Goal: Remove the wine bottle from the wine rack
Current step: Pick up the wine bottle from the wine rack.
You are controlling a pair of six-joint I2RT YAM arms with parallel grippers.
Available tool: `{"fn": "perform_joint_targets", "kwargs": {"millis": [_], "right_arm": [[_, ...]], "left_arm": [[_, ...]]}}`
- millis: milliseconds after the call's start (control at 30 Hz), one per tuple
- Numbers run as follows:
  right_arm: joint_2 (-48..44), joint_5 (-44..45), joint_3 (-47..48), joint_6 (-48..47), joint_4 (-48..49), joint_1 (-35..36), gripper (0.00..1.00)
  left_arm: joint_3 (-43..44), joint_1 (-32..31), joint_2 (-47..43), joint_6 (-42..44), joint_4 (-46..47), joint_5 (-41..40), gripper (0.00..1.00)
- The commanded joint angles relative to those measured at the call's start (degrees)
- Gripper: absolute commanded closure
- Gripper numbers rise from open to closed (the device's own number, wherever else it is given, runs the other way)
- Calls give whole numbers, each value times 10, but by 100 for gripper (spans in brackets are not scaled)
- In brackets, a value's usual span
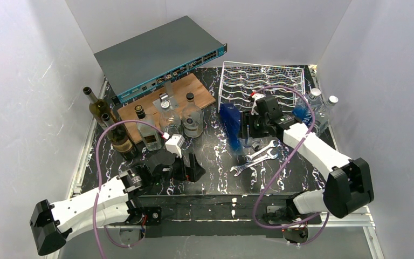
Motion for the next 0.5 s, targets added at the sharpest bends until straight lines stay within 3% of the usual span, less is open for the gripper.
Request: {"fn": "perform_joint_targets", "kwargs": {"millis": [0, 233, 400, 467], "right_arm": [[-50, -23, 19, -15, 10, -11, 99], [-83, -85, -19, -40, 5, -17, 99], [-104, -160, -16, -121, -41, -16, 99], [-112, -176, -6, -159, -74, -15, 99]], "left_arm": [[26, -1, 8, 18, 3, 6, 2], [50, -1, 9, 96, -4, 35, 2], [73, -27, 15, 341, 10, 57, 2], [23, -54, -12, 488, 101, 44, 2]]}}
